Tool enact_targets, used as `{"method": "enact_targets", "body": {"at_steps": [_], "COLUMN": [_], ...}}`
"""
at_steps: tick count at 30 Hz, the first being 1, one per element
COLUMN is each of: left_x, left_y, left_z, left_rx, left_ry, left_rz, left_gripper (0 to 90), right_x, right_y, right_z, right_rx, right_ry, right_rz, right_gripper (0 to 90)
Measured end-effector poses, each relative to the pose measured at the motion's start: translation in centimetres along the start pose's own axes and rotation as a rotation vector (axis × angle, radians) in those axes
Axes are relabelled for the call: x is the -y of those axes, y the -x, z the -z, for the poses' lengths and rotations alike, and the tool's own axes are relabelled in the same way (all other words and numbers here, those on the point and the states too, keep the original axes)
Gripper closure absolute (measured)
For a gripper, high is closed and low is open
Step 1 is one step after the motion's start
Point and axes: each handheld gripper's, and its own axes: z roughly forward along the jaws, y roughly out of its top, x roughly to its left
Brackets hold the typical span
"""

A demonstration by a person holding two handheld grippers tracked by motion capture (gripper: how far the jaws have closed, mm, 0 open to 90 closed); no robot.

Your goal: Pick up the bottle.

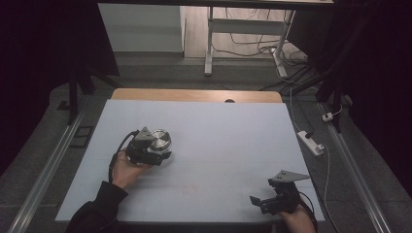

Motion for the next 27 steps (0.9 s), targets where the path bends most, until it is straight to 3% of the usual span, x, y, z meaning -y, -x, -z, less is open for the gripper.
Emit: {"method": "enact_targets", "body": {"at_steps": [14, 27], "left_x": [-2.5, -5.1], "left_y": [1.3, 3.5], "left_z": [0.9, 0.2], "left_rx": [0.03, 0.073], "left_ry": [0.01, -0.009], "left_rz": [-0.059, -0.137], "left_gripper": [15.5, 15.6], "right_x": [0.0, 0.0], "right_y": [0.0, 0.0], "right_z": [0.0, 0.0], "right_rx": [0.001, 0.001], "right_ry": [0.003, 0.003], "right_rz": [-0.002, -0.002], "right_gripper": [0.0, 0.0]}}
